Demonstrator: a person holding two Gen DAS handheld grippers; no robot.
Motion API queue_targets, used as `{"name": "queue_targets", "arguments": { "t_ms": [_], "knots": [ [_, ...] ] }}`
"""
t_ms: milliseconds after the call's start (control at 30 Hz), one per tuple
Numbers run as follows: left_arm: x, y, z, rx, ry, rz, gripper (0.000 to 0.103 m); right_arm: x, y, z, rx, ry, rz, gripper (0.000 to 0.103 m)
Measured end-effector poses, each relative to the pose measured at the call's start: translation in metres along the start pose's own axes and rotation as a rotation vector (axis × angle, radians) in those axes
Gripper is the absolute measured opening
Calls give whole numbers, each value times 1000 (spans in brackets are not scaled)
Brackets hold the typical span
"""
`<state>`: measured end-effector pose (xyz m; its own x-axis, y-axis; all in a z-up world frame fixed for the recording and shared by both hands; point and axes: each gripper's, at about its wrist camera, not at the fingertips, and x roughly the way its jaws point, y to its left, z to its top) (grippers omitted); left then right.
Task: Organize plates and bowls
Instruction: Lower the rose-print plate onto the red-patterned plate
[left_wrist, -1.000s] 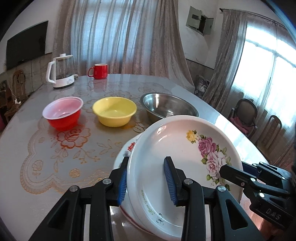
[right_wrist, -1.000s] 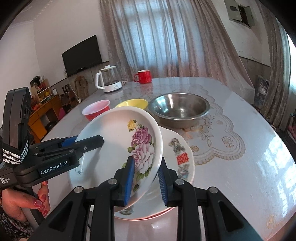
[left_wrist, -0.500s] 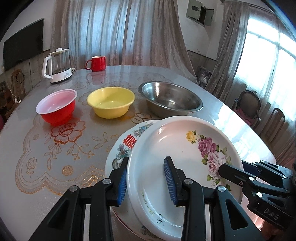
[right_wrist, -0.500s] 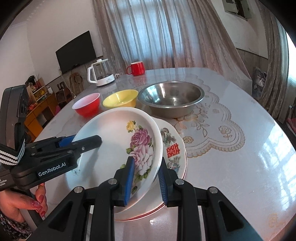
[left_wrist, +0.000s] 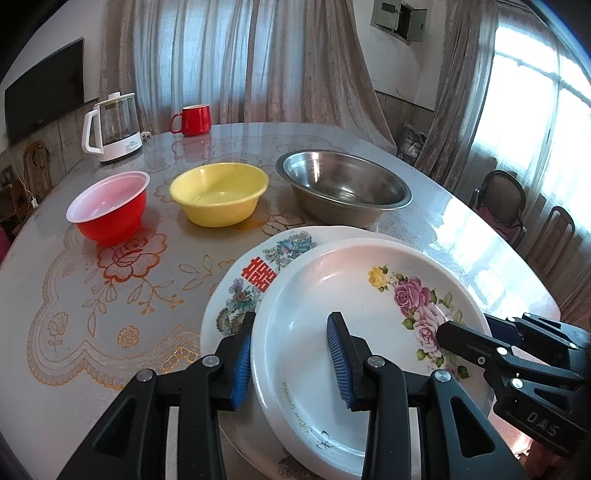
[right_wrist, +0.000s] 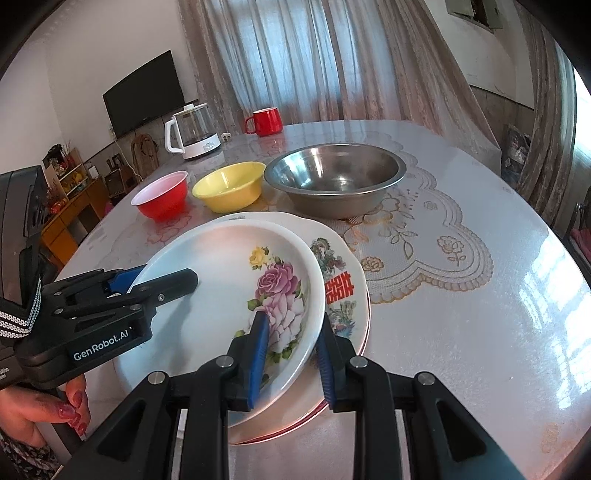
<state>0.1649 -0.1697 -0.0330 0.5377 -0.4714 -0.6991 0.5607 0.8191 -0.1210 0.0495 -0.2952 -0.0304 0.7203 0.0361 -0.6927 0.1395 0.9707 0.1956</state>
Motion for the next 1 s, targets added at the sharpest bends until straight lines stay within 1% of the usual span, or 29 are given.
{"name": "queue_targets", "arguments": {
  "t_ms": [433,633,700,900,967,1000],
  "knots": [
    [1,0,3,4,-3,15,38,3,2,4,-9,9,-14,25],
    [3,-2,5,19,-3,26,44,10,5,9,-21,21,-34,27],
    [3,-3,4,27,-6,31,45,12,6,11,-25,23,-48,27],
    [1,-2,3,38,-16,43,45,12,6,12,-41,25,-70,27],
    [-1,-3,1,59,-28,62,44,11,6,13,-41,27,-73,27],
    [-1,-5,1,71,-33,64,42,10,6,13,-38,25,-72,27]
  ]
}}
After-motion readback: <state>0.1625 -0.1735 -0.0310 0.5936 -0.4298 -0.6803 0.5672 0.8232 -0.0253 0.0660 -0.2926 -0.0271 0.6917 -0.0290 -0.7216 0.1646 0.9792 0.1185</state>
